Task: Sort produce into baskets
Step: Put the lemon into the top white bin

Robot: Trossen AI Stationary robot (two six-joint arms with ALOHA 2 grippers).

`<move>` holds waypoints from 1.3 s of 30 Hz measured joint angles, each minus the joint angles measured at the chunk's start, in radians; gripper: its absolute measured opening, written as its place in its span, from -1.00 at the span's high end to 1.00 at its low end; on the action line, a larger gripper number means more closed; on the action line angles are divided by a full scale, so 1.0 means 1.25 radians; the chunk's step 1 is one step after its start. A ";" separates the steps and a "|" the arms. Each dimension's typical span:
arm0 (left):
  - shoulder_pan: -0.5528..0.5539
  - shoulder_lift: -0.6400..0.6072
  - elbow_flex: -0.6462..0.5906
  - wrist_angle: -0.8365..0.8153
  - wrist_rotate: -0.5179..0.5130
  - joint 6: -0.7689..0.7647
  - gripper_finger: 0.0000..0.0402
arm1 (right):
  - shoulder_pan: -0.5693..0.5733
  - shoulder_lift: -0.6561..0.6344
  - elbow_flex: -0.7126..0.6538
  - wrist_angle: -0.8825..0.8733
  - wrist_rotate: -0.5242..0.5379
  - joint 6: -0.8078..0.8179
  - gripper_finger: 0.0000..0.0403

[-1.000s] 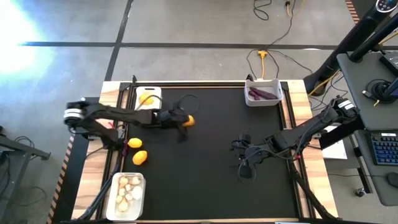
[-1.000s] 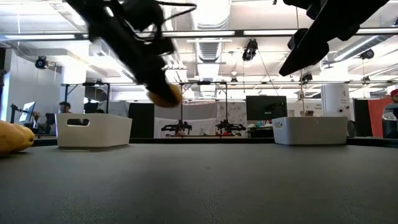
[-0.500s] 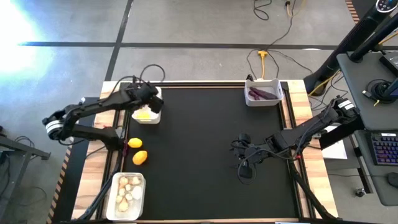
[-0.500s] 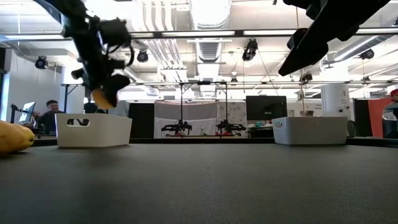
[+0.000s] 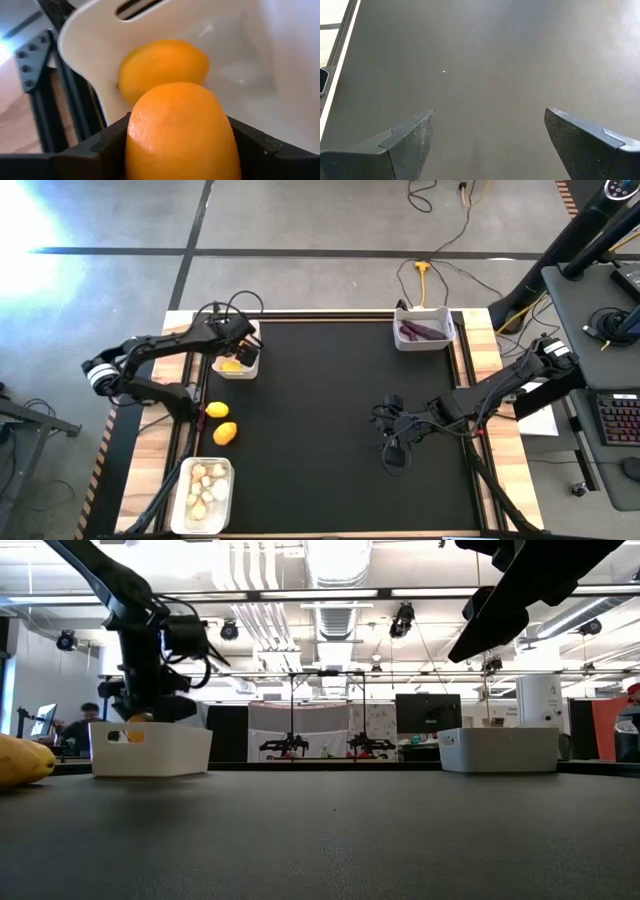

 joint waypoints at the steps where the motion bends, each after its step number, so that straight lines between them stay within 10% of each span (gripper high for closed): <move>1: 0.000 0.006 0.000 0.001 -0.014 -0.005 -0.26 | 0.000 0.000 0.000 0.000 0.000 0.002 -0.81; 18: -0.092 -0.161 0.033 0.023 -0.015 0.043 -0.49 | 0.000 0.000 0.000 0.000 0.000 0.028 -0.81; 28: -0.464 -0.390 0.030 0.050 0.163 0.004 -0.49 | 0.000 0.000 0.000 0.000 0.007 -0.002 -0.81; 39: -0.787 -0.325 0.011 -0.304 0.160 -0.424 -0.48 | 0.000 0.000 -0.001 0.005 0.006 0.020 -0.81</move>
